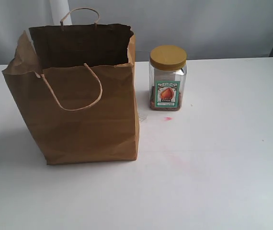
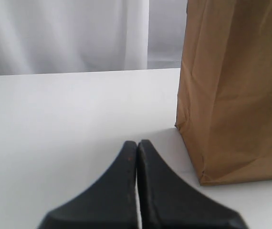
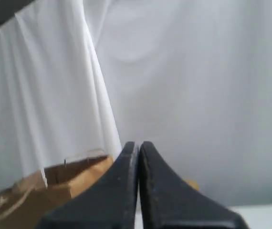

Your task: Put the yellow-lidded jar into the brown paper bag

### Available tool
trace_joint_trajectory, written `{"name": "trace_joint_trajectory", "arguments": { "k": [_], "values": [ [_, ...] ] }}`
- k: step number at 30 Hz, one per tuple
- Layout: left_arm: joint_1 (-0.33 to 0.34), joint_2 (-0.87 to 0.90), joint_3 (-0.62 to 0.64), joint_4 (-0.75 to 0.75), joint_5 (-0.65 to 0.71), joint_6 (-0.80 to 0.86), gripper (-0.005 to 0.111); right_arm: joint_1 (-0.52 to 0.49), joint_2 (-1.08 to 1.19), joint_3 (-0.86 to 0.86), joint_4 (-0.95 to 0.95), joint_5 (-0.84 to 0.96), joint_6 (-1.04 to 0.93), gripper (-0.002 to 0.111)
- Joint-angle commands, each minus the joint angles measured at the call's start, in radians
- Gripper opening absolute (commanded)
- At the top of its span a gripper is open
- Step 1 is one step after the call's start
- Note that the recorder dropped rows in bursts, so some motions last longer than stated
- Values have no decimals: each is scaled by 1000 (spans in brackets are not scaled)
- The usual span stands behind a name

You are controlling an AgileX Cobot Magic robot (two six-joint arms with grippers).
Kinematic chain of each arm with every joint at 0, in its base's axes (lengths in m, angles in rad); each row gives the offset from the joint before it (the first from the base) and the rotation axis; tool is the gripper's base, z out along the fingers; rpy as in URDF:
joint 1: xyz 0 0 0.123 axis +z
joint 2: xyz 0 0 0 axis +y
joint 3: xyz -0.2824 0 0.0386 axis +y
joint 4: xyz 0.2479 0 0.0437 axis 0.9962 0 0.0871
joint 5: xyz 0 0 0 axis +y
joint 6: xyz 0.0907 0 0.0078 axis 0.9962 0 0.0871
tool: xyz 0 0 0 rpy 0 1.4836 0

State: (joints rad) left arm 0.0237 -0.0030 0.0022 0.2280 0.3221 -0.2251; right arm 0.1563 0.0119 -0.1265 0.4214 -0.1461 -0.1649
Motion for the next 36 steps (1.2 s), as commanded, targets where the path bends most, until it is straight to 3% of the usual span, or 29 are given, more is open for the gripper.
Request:
{"name": "trace_joint_trajectory", "arguments": {
  "k": [1, 6, 13, 26, 36],
  "values": [
    [-3, 3, -2, -4, -8, -4, 1, -7, 138, -244, 13, 92, -124, 0],
    [-3, 3, -2, -4, -8, -4, 1, -7, 420, -588, -56, 454, -150, 0],
    [-3, 3, -2, -4, -8, -4, 1, -7, 857, -996, -126, 761, -135, 0],
    [-3, 3, -2, -4, -8, -4, 1, -7, 1472, -1565, -277, 1097, 2, 0],
    [-3, 3, -2, -4, -8, -4, 1, -7, 1773, -1807, -354, 1271, 62, 0]
  ]
}}
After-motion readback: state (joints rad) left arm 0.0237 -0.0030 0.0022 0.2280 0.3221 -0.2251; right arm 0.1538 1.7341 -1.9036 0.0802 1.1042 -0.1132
